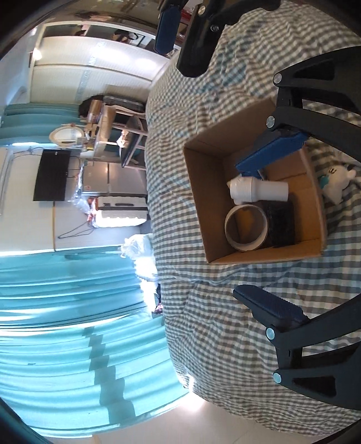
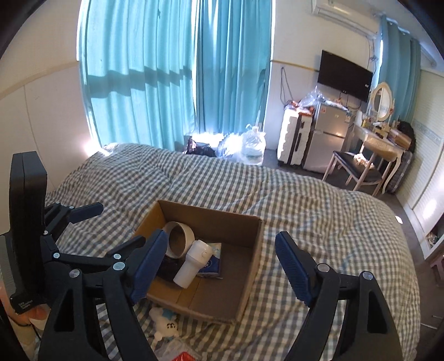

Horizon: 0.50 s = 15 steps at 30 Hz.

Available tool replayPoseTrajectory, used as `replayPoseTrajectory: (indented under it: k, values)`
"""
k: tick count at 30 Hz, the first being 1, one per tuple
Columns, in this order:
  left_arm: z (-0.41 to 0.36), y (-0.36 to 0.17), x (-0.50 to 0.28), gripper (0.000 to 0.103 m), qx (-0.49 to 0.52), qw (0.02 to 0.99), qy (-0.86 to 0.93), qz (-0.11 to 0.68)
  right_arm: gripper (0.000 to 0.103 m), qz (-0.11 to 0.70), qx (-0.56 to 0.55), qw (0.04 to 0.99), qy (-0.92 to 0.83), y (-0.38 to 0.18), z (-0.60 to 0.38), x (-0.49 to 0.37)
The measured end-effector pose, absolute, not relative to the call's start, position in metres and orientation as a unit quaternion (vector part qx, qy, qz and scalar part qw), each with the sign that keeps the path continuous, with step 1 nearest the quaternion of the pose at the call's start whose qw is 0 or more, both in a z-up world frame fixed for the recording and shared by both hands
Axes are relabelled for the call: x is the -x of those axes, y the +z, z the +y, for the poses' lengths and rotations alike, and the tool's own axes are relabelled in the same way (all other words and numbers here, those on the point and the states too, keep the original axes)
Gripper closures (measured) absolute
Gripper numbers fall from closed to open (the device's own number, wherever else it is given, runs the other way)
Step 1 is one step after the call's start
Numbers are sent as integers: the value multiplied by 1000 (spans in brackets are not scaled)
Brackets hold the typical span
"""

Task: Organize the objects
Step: 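Withdraw both grippers from the box toward the remaining items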

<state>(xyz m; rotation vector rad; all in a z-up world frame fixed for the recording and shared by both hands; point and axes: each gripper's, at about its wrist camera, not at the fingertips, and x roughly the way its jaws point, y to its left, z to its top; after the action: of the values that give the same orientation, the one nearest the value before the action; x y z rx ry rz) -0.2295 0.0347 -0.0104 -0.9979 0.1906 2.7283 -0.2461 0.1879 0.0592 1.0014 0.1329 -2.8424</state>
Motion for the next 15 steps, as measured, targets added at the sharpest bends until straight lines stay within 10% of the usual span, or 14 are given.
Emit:
replayPoseTrajectory:
  k: [15]
  values:
    - [17,50,115,9,298,107,946,64,23,79,-269,42,-959,118,172,100]
